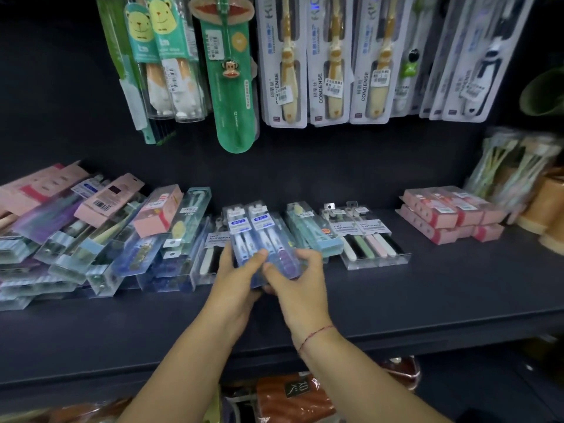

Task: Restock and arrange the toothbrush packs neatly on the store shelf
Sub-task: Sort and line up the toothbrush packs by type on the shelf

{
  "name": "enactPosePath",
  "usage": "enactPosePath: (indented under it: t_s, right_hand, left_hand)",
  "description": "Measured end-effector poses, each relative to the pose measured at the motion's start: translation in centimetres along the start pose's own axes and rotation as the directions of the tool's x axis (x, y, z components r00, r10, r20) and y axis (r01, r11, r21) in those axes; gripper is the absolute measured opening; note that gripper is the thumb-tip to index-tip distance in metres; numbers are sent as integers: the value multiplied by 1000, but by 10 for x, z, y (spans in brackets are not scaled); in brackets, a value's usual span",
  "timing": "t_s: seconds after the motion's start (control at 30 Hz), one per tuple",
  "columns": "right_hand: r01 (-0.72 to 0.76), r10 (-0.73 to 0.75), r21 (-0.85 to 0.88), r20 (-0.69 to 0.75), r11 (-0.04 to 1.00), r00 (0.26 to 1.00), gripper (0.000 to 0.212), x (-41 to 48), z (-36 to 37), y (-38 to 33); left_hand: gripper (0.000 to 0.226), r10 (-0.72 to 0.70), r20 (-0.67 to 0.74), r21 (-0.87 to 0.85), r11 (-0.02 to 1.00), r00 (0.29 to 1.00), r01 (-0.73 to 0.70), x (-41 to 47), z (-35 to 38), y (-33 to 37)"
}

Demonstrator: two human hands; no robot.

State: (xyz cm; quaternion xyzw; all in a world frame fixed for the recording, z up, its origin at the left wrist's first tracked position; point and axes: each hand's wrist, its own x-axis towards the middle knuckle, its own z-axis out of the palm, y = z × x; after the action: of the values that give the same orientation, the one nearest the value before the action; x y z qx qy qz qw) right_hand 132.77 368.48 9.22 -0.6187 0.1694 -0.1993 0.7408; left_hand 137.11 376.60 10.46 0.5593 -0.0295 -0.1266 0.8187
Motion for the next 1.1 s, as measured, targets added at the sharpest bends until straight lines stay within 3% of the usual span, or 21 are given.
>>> enactPosePath:
  t_s: [0.07, 0.13, 0.2, 0.27, 0.3, 0.37, 0.43, 0.87, 1.1]
  right_hand:
    - [8, 10, -182, 99, 983, 995, 44, -2, -8, -2]
    - [89, -28, -319, 189, 944, 982, 34, 5, -27, -10]
    - [281, -233, -462, 159, 841, 959, 13, 23, -56, -21]
    - [375, -418, -732, 135, 569, 898, 24, 50, -91, -29]
    - [338, -376, -853, 184, 398, 908, 38, 62, -107, -30]
    - [254, -132, -958, 237, 129, 962, 59, 82, -131, -21]
    - [248, -28, -969, 248, -6, 968, 65, 93, -148, -11]
    - [122, -45, -989, 126, -80, 991, 62, 109, -206, -24]
    - [136, -49, -991, 136, -3, 990, 61, 96, -188, -22]
  left_hand:
    - [32, -81, -30, -63, 995, 996, 79, 2, -2, -1]
    - [40, -144, -56, -133, 982, 988, 136, 5, -6, -3]
    - [49, -185, -86, -165, 972, 979, 169, 9, -11, -5]
    - [52, -190, -88, -170, 970, 978, 173, 12, -13, -7]
    - [51, -184, -80, -165, 972, 980, 169, 13, -14, -8]
    - [47, -169, -64, -141, 977, 983, 159, 15, -13, -10]
    - [45, -162, -55, -129, 980, 985, 154, 16, -13, -11]
    - [49, -96, -43, -40, 995, 994, 94, 17, -16, -16]
    - [45, -89, -34, -26, 996, 995, 88, 15, -16, -18]
